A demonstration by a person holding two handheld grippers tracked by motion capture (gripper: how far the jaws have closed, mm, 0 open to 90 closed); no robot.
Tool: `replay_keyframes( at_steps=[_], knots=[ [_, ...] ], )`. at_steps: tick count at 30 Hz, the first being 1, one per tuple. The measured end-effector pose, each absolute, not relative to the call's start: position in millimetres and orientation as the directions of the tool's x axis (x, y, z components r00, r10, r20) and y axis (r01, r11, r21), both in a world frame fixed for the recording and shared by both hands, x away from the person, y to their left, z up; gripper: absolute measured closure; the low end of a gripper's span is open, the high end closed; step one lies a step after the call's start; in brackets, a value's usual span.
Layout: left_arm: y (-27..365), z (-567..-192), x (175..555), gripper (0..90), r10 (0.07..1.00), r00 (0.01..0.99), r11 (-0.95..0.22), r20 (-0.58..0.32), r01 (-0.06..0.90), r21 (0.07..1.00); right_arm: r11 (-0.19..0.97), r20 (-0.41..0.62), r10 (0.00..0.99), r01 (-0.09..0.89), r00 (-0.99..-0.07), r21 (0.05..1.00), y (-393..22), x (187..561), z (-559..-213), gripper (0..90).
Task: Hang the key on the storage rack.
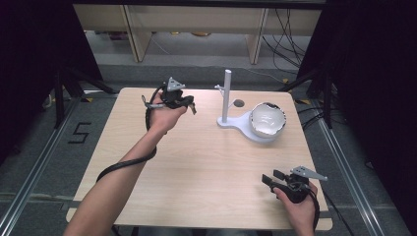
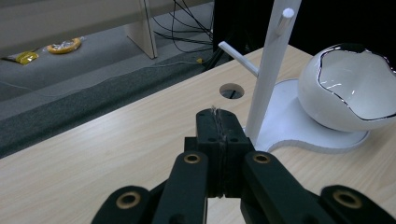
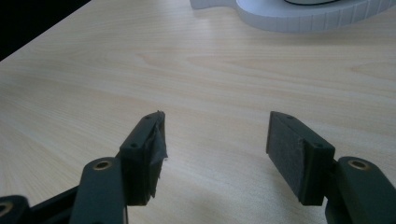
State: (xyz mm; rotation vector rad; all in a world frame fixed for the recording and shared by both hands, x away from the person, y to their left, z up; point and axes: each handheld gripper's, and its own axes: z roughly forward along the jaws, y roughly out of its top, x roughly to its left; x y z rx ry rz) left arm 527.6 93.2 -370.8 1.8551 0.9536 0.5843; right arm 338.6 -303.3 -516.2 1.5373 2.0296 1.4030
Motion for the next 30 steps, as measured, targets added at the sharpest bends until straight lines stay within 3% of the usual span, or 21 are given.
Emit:
replay_keyframes(
  at_steps=[30],
  knots=[
    [61.4,-354.9,534.2,88.9,0.801,0.598,-0.172,-0.034,0.284,0.943,0.019,0.305,0.846,0.597,-0.438,0.802,-306.0,341.6,-517.6,38.7]
  ],
)
